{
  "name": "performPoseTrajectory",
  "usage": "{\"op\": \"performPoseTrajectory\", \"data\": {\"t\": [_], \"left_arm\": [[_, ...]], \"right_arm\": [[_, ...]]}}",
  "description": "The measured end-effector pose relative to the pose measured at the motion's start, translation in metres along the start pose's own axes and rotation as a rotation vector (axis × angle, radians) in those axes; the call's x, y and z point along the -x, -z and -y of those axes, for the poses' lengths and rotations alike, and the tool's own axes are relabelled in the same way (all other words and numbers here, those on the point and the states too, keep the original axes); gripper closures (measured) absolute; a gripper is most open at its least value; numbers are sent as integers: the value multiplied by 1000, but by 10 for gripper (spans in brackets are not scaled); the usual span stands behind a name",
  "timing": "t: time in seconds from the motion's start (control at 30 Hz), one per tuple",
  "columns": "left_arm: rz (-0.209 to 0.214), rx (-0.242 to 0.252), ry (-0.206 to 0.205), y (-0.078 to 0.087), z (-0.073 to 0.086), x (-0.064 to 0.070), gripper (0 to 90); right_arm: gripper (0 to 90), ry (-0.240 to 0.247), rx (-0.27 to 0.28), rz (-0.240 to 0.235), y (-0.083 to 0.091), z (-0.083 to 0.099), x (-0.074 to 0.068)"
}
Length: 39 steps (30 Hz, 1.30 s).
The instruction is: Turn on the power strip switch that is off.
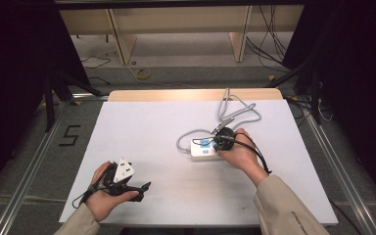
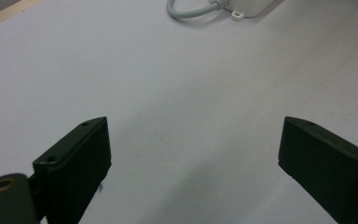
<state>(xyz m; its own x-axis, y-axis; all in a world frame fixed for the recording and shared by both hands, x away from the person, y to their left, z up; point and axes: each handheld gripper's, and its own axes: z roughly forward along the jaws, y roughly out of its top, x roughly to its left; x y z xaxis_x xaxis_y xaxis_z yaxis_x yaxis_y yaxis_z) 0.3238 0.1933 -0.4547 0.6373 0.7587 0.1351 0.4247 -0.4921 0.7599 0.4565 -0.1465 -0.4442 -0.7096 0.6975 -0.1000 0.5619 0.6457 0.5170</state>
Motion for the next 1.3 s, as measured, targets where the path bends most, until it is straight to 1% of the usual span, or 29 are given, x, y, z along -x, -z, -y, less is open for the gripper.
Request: {"op": "performPoseTrajectory", "data": {"t": [0.1,0.23,0.3,0.37,0.53,0.6,0.73,0.83,0.97,1.03,1.13,1.3], "left_arm": [[0,0,0,0,0,0,87],[1,0,1,0,0,0,88],[1,1,0,0,0,0,88],[1,1,0,0,0,0,88],[2,1,0,0,0,0,88],[2,1,0,0,0,0,88],[1,-1,-1,1,0,-1,88],[2,0,-1,1,0,-1,88],[3,2,1,0,0,0,88],[3,2,1,0,0,0,88],[2,2,0,0,0,0,89],[2,2,1,0,0,0,89]], "right_arm": [[900,-3,3,-1,0,1,0],[900,31,16,16,0,1,-2],[900,29,20,7,0,2,-1],[900,16,24,0,0,3,1],[900,19,32,-4,0,4,1],[900,5,38,-6,0,4,1],[900,-8,56,-14,-2,5,1],[900,4,57,-13,-2,4,-2],[900,-3,62,-23,-1,4,-2],[900,-7,63,-23,-1,4,-2],[900,3,65,-16,0,5,-1],[900,-7,90,-5,4,4,1]]}}
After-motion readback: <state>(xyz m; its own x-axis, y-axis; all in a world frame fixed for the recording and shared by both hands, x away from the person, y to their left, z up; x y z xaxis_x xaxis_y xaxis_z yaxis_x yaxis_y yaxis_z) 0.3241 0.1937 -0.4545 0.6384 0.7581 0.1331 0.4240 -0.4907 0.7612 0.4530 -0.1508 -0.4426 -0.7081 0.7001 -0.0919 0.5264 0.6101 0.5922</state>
